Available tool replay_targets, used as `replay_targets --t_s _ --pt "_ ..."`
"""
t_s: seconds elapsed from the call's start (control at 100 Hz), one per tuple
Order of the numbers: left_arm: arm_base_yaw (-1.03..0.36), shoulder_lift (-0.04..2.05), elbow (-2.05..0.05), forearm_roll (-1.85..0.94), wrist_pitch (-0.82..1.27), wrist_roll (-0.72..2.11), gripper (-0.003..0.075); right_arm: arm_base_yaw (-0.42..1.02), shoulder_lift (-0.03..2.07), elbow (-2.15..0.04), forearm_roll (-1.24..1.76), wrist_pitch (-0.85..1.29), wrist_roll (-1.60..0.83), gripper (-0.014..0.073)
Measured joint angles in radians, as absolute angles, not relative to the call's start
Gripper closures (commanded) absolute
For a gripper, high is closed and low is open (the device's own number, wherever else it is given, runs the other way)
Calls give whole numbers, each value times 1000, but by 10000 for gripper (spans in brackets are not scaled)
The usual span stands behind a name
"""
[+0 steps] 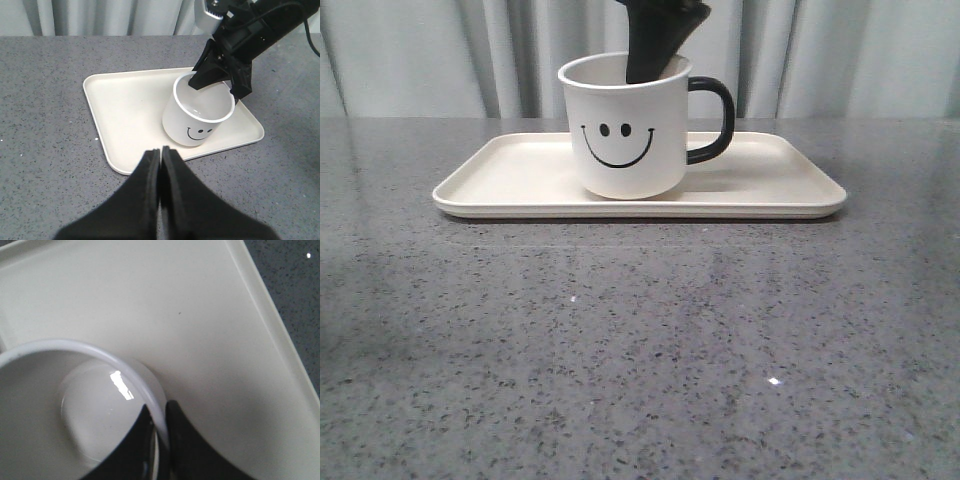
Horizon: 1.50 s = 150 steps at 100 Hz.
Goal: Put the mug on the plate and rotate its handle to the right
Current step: 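Grip the mug rim with the right gripper and rotate the mug, then open the right gripper and lift it away from the mug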
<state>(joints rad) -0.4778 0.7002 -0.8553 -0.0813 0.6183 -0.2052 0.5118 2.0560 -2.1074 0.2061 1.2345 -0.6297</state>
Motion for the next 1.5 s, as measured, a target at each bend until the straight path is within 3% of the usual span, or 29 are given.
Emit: replay_targets --t_s 0.13,0.32,0.41,0.73,0.87,1.1,1.5 --pt "-478 700 -855 -86 618 -205 739 512 2067 -2107 213 1225 -633 609" --pt "-478 700 -855 -86 618 -205 739 512 2068 -2107 222 1210 -633 374" --pt "-478 700 -855 -86 618 -205 739 512 2068 -2108 222 1198 -633 311" --pt "-478 700 -855 -86 619 -205 739 512 2066 -2113 222 1190 -632 281" --pt "-478 700 -855 -86 615 -205 739 512 2034 -2113 222 1190 -596 324" --pt "-478 700 -854 -79 592 -205 739 512 1950 -2114 229 1223 -559 672" --pt "-478 679 -841 -67 570 -158 739 512 1815 -2084 278 1255 -529 662"
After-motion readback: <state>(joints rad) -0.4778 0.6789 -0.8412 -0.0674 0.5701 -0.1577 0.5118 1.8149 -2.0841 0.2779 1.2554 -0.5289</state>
